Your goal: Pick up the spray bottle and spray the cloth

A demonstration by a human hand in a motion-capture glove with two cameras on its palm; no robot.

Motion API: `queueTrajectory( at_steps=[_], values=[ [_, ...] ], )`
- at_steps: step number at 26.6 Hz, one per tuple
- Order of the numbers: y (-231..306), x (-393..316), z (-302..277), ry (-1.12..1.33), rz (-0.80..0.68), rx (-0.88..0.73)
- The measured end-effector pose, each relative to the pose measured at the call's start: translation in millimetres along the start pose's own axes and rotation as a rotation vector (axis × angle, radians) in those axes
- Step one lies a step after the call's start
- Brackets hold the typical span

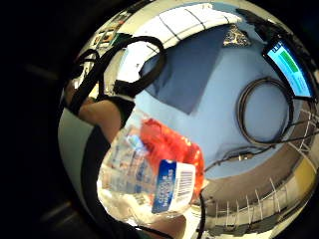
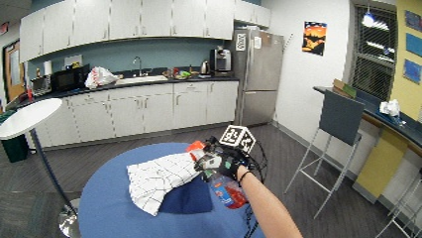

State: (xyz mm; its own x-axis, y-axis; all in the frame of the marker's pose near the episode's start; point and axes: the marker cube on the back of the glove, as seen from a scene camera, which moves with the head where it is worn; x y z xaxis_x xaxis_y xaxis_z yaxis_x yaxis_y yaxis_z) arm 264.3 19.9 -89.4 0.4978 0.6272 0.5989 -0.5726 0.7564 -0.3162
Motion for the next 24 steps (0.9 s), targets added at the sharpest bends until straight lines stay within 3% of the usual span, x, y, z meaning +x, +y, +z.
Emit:
queueTrajectory(
  at_steps=[24],
  values=[
    [-21,6,16,0.079,0.049,-0.099]
  ],
)
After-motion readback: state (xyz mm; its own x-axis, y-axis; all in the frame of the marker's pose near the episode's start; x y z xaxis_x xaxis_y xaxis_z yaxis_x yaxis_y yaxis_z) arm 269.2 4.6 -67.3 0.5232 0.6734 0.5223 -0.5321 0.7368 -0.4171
